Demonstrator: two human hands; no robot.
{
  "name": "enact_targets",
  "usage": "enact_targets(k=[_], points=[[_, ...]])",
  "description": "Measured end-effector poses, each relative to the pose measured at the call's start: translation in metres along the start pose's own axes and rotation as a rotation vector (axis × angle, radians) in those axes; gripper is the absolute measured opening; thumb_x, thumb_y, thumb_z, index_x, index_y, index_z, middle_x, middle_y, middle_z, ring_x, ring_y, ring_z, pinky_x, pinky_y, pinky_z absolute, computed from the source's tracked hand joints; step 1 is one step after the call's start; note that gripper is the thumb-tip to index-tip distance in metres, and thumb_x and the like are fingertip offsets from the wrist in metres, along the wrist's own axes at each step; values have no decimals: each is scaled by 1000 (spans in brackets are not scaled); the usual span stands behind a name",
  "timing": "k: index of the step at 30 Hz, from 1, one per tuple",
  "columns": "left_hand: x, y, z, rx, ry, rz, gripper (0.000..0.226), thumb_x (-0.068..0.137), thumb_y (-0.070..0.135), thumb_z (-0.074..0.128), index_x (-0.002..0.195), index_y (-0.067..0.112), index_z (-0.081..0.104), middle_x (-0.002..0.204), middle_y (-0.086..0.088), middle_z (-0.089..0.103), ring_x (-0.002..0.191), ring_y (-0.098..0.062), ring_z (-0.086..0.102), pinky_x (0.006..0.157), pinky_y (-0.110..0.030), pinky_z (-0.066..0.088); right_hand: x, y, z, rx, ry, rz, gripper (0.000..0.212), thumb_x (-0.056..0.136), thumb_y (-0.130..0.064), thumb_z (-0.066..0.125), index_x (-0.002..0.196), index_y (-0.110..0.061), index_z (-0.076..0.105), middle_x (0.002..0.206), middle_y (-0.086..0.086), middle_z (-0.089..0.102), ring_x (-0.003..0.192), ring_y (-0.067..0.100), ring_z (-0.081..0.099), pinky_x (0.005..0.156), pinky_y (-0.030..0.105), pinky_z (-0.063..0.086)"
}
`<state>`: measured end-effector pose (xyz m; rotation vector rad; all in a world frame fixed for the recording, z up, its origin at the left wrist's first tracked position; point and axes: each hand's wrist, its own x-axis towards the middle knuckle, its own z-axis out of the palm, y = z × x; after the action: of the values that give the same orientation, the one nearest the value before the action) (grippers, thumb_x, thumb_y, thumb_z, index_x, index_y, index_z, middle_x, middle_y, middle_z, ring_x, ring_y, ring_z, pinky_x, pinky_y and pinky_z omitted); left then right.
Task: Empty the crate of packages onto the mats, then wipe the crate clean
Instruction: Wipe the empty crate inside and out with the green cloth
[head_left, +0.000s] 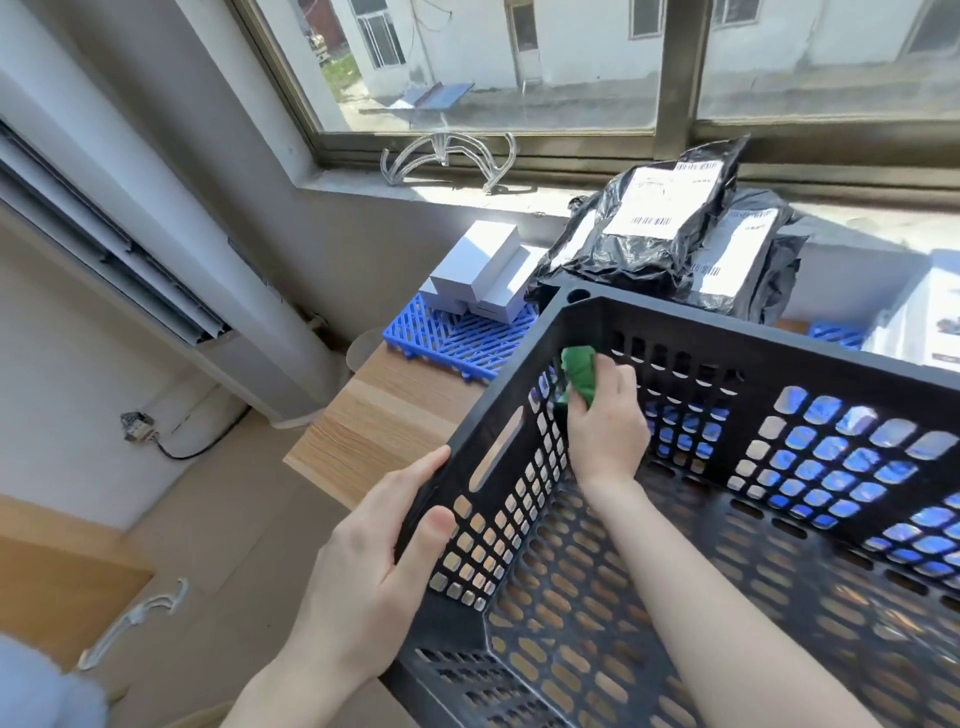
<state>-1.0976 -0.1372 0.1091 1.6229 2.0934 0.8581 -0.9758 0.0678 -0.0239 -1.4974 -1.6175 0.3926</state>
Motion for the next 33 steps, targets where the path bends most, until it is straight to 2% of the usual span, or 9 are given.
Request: enact_targets(k=[2,6,11,17,23,25,29,31,33], points=[[1,-1,0,-10,4,1,54,89,69,29,136,49,47,133,35,50,127,9,44,96,-21,39,-13,27,12,-117,-115,60,33,83,-14,63,116,-11,57,101,12,53,72,37,58,52,32,36],[0,-2,0,-24,24,-13,53,89,65,29,134,46,50,128,36,53,124,9,48,95,-17,39,-42,73,28,-335,-406,186,39,89,-15,50,128,-21,54,110,11,49,93,35,52,62,34,38],[-1,-1,0,-33,85,-54,53,91,65,27,131,42,54,127,29,58,124,8,49,95,-7,36,-33,63,30,-168,-433,278,28,89,-19,50,114,-13,61,108,11,51,90,37,54,65,33,34],[0,2,2,2,143,-107,54,91,59,28,128,35,58,123,24,61,119,8,51,93,-8,38,-59,57,14,65,-510,168,19,92,-24,53,105,-12,58,100,4,56,87,30,57,70,37,41],[1,6,6,46,195,-189,54,89,63,26,124,40,59,117,24,63,114,5,55,94,-21,42,-125,34,2,159,-702,114,30,92,-28,56,118,-16,47,104,1,52,86,29,58,66,37,43],[1,7,7,42,215,-213,54,89,63,27,125,38,59,116,22,65,115,2,56,98,-26,43,-149,33,-6,204,-803,70,32,91,-28,57,120,-17,48,106,0,53,90,26,57,71,38,46],[1,8,7,58,229,-236,56,89,63,26,126,37,58,116,19,66,115,-1,57,101,-32,43,-183,34,-16,211,-1037,-210,28,89,-25,56,115,-17,54,101,0,53,96,27,56,72,34,39],[1,9,7,70,226,-241,56,89,64,26,127,36,58,116,18,65,115,-2,57,100,-31,44,-179,35,-15,241,-1066,-205,28,87,-22,55,115,-19,57,93,-5,50,94,26,56,70,32,37],[1,9,7,89,220,-244,57,89,64,25,128,37,57,116,18,65,114,0,56,98,-29,44,-173,35,-15,288,-1094,-182,30,86,-18,55,116,-20,60,97,-5,54,96,24,57,73,32,39]])
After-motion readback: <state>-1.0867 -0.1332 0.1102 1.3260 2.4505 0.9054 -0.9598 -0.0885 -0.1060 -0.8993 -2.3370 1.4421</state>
